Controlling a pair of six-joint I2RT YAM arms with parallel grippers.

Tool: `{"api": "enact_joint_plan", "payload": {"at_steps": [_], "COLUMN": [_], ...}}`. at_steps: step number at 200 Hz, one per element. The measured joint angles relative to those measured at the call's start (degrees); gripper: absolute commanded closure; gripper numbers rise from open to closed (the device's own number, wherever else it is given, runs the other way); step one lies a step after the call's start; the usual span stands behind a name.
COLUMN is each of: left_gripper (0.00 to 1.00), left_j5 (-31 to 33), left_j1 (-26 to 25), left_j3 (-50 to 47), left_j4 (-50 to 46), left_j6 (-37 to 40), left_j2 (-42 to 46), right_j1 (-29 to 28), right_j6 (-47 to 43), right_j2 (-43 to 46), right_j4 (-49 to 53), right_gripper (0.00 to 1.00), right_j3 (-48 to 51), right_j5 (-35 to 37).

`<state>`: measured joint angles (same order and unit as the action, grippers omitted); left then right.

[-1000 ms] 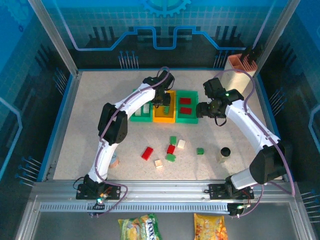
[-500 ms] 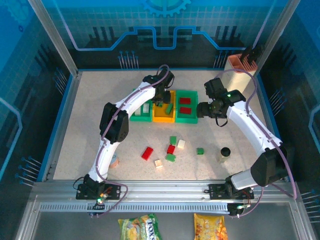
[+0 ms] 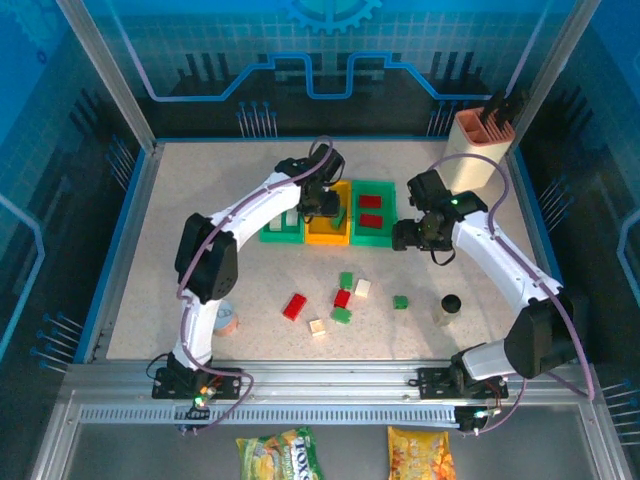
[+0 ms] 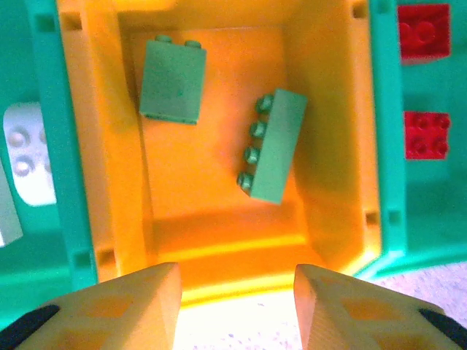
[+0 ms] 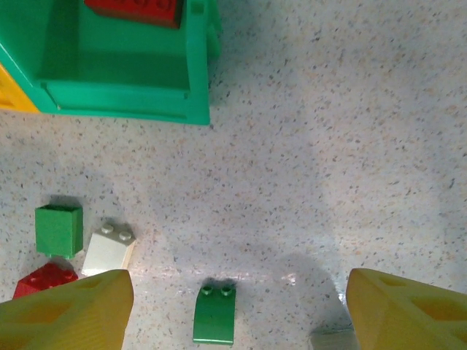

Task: Sort the legos into containers by color
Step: Place the lego in the container, then pick up the lego from the center of the table.

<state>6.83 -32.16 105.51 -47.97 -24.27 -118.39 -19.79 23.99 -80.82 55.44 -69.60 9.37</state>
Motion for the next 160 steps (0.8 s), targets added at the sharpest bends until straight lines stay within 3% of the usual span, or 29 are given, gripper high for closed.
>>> {"api": "enact_joint_plan", "payload": {"at_steps": [78,160], "left_gripper": [0.54,0.54], "left_j5": [-0.7,-0.7], "left_j1": [-0.1,2.3], "left_j3": [-15.7,-29.2], "left_j4": [3.3,7.6], "left_j6": [-1.3,-3.3], "left_j2": [14.3,22.3], "right_j1": [-6.7,-17.2], "right_j6": [5.3,21.6], "right_j2": [-0.9,-9.3], "right_j4": [-1.6,-4.6], "right_gripper": [0.26,0.34], "right_j3": [4.7,4.7], "right_j5": [-1.0,0.2]}}
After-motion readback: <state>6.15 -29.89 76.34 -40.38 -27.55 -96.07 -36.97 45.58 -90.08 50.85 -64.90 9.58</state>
